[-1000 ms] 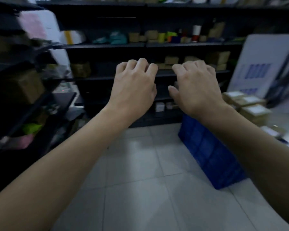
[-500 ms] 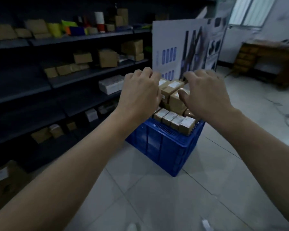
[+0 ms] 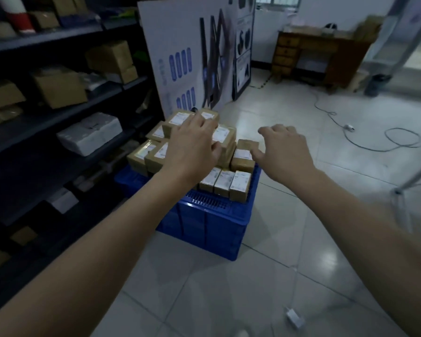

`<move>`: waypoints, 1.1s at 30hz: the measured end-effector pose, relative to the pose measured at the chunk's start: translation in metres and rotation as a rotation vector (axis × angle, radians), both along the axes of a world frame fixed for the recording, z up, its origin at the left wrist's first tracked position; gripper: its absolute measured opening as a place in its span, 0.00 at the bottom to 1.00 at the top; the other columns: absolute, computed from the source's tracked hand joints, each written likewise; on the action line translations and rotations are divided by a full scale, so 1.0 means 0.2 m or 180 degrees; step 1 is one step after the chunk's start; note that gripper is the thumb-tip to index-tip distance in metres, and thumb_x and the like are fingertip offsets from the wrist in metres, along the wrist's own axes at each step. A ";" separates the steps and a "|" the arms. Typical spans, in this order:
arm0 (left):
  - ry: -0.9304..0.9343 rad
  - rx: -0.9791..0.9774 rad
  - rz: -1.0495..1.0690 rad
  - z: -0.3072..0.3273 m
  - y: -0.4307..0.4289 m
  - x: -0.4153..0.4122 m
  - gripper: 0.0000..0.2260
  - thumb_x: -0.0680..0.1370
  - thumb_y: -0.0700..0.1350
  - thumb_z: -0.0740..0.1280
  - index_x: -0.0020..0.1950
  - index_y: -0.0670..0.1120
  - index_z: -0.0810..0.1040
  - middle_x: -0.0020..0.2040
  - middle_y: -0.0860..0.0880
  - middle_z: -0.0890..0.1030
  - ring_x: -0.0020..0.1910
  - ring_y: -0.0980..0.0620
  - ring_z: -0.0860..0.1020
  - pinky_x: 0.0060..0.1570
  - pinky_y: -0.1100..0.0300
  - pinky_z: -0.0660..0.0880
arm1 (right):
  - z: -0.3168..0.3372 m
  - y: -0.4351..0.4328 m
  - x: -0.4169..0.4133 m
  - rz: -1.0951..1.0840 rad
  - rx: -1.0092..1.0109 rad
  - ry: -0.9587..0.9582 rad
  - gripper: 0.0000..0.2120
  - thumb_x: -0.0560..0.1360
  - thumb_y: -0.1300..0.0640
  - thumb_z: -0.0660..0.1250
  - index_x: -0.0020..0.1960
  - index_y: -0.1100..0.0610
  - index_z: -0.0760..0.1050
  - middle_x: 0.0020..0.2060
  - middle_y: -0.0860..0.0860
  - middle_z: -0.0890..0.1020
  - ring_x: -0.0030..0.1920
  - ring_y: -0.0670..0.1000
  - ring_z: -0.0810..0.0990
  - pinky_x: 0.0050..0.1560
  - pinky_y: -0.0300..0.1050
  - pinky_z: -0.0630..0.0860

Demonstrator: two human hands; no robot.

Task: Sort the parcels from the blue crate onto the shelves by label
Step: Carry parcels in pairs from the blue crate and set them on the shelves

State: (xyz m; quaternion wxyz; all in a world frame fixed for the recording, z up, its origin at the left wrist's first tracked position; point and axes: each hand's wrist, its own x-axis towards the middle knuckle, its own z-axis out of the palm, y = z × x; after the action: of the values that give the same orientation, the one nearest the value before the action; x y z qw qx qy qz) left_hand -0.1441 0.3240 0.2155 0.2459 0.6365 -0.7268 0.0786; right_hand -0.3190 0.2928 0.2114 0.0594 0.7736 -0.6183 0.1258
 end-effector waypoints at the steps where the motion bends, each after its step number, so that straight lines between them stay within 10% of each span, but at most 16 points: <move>1: 0.0029 0.0053 -0.0038 -0.03 -0.08 -0.01 0.17 0.77 0.46 0.63 0.65 0.44 0.73 0.60 0.44 0.76 0.59 0.44 0.73 0.58 0.50 0.68 | -0.04 -0.07 -0.01 -0.0034 0.0097 -0.0003 0.20 0.78 0.49 0.61 0.66 0.57 0.71 0.61 0.58 0.76 0.62 0.60 0.71 0.59 0.55 0.68; 22: 0.1024 0.2107 0.0185 -1.02 -1.50 -0.10 0.18 0.77 0.45 0.64 0.66 0.43 0.72 0.63 0.44 0.74 0.56 0.45 0.76 0.51 0.54 0.73 | -0.99 -1.43 -0.20 -0.0439 0.1968 -0.0727 0.23 0.77 0.49 0.63 0.68 0.58 0.68 0.60 0.59 0.74 0.57 0.60 0.74 0.51 0.51 0.75; 33: 0.1281 0.3069 0.0116 -1.84 -1.79 -0.10 0.22 0.78 0.44 0.65 0.70 0.42 0.66 0.67 0.41 0.70 0.46 0.48 0.73 0.42 0.56 0.71 | -1.80 -1.61 -0.22 -0.1536 0.2879 -0.2597 0.28 0.77 0.50 0.67 0.71 0.61 0.63 0.66 0.56 0.73 0.46 0.47 0.72 0.38 0.37 0.69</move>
State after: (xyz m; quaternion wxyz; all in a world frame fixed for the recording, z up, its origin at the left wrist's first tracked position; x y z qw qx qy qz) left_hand -0.1633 -0.0344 -0.1516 0.0584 0.6924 -0.6076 -0.3846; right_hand -0.3629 -0.0293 -0.1486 -0.4845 0.4520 -0.7393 0.1200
